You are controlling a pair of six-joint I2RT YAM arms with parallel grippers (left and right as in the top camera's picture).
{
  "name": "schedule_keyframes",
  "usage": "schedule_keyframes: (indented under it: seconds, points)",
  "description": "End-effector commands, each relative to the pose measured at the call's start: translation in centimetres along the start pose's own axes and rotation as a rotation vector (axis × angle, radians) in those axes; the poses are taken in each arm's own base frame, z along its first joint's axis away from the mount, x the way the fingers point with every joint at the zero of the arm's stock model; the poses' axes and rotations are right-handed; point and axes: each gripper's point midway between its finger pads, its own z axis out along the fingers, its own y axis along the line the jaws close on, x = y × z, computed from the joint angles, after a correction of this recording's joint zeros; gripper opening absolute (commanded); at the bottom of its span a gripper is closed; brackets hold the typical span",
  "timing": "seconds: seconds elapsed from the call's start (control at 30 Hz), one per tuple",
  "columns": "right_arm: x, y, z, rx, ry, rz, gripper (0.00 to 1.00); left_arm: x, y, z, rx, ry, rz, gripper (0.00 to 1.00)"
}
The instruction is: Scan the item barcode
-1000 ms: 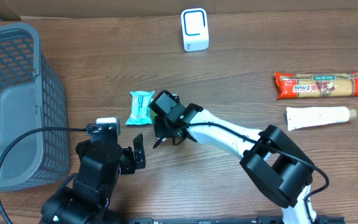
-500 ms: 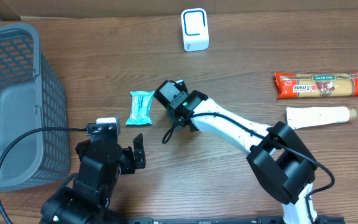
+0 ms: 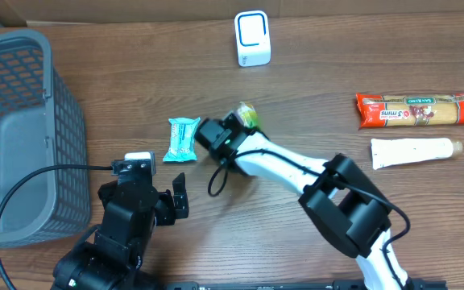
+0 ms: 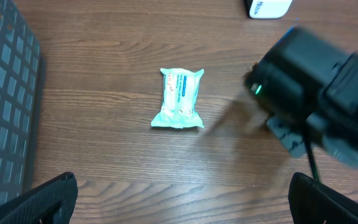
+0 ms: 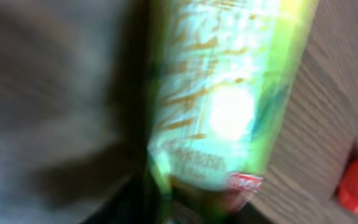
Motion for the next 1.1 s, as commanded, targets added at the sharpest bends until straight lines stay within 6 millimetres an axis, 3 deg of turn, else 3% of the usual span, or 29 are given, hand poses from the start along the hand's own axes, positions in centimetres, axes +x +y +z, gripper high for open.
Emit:
schedule_keyframes:
  seconds: [0.0,0.2,0.37,0.53,0.73,1.07]
  points:
    - [-0.4,1.8,-1.4,0.01,-0.031,-0.057,0.46,0.0,0.1,0.1,-0.007,-0.006,-0.01,0.99]
    - [0.3,4.9,-3.1,-0.031,-0.045,-0.134,0.64,0.0,0.1,0.1,-0.007,-0.006,-0.01,1.0]
    - [0.2,6.0,-3.9,-0.036,-0.067,-0.148,0.88,0.0,0.1,0.1,-0.007,-0.006,-0.01,1.0]
    - [-2.0,3.3,-4.4,-0.049,-0.085,0.051,0.91,0.0,0.1,0.1,-0.007,-0.006,-0.01,0.99]
    - [-5.3,-1.2,-3.7,-0.23,-0.089,0.257,0.9,0.0,0.1,0.1,-0.007,-0.006,-0.01,1.0]
    - [-7.5,-3.3,-2.3,-0.725,-0.032,0.531,0.87,0.0,0.1,0.1,-0.007,-0.006,-0.01,0.99]
